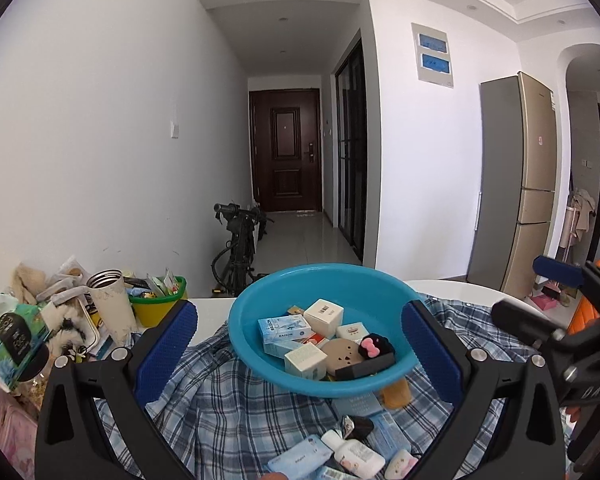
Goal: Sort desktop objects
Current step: 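Withdraw both open tools up and away from the basin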
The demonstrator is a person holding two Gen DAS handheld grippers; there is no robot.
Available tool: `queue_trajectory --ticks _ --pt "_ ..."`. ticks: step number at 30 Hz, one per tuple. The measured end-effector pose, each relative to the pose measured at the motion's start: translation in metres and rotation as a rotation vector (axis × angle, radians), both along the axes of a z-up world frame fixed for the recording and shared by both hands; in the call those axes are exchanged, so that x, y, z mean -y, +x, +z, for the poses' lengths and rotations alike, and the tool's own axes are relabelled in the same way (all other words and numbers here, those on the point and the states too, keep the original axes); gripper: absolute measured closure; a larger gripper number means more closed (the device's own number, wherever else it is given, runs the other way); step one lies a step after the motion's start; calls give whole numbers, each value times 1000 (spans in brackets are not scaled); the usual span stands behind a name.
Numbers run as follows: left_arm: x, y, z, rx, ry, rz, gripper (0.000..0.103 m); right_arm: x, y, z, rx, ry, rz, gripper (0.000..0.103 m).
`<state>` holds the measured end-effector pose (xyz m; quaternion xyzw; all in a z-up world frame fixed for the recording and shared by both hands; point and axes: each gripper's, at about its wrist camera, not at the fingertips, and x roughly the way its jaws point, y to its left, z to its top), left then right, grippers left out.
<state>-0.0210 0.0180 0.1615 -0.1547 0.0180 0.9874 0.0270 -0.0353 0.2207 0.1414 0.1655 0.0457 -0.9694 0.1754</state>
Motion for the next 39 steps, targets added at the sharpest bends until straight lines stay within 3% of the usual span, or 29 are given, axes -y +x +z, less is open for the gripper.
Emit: queue_trajectory --ticks 7,13,20,26,39 --pt "-2 31 -23 9 -2 1 0 14 24 -35 35 43 16 0" --pt "3 17 -69 106 -42 45 0 12 15 -62 98 24 -2 0" --pt "21 2 -120 221 44 55 0 -1 -3 -98 196 8 -35 0" --pt "27 -5 -131 250 72 59 0 -1 -10 -114 226 6 -33 0" --pt "25 -8 -136 260 50 69 0 2 -14 -124 254 28 -24 0"
